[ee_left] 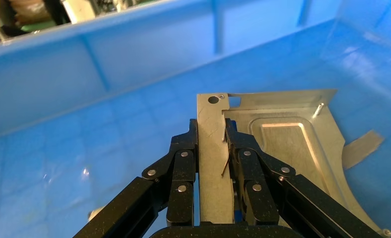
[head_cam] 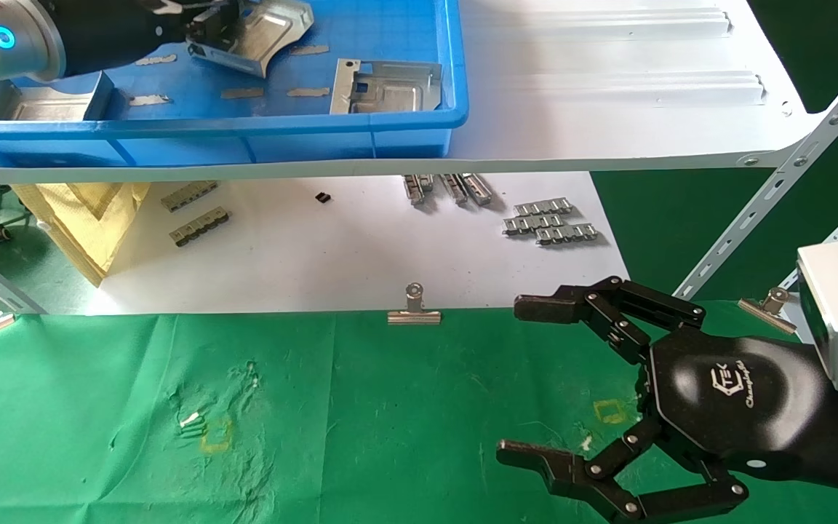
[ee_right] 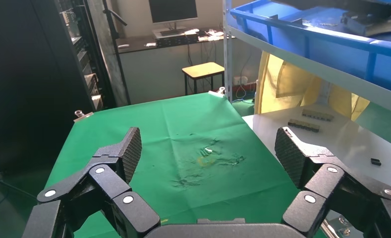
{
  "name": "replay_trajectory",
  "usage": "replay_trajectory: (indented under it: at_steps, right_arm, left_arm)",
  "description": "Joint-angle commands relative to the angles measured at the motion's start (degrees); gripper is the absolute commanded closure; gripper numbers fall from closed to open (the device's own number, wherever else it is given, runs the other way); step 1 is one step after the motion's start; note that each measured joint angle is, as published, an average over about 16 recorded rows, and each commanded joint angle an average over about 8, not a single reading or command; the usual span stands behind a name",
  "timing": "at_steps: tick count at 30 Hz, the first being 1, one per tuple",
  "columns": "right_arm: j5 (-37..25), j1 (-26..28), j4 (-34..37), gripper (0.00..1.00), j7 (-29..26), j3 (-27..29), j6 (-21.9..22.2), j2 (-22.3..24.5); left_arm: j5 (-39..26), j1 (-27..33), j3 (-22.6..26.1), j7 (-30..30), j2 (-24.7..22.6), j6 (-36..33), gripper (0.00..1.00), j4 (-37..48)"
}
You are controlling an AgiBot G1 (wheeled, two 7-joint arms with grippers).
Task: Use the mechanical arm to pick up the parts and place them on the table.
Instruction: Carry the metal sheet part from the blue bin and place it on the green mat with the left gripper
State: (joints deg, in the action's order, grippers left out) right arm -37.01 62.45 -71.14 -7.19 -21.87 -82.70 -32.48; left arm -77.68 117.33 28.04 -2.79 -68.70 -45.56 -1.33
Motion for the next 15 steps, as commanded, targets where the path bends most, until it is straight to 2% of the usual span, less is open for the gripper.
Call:
replay_trajectory:
  at_steps: [1, 8, 15]
  right_arm:
    - [0.0, 0.0, 0.0, 0.00, 0.0, 0.0, 0.0, 0.0]
    - [0.0, 0.0, 0.0, 0.00, 0.0, 0.0, 0.0, 0.0]
    - [0.0, 0.0, 0.0, 0.00, 0.0, 0.0, 0.0, 0.0]
  left_arm:
    - [0.4, 0.1, -0.3, 0.2, 0.1, -0.6, 1.00, -0.3]
    - [2.7, 0.9, -1.8, 4.2, 2.5, -9.4, 1.00, -2.5]
    - [5.4, 0.3, -3.2, 10.0, 6.6, -27.4, 1.00, -4.7]
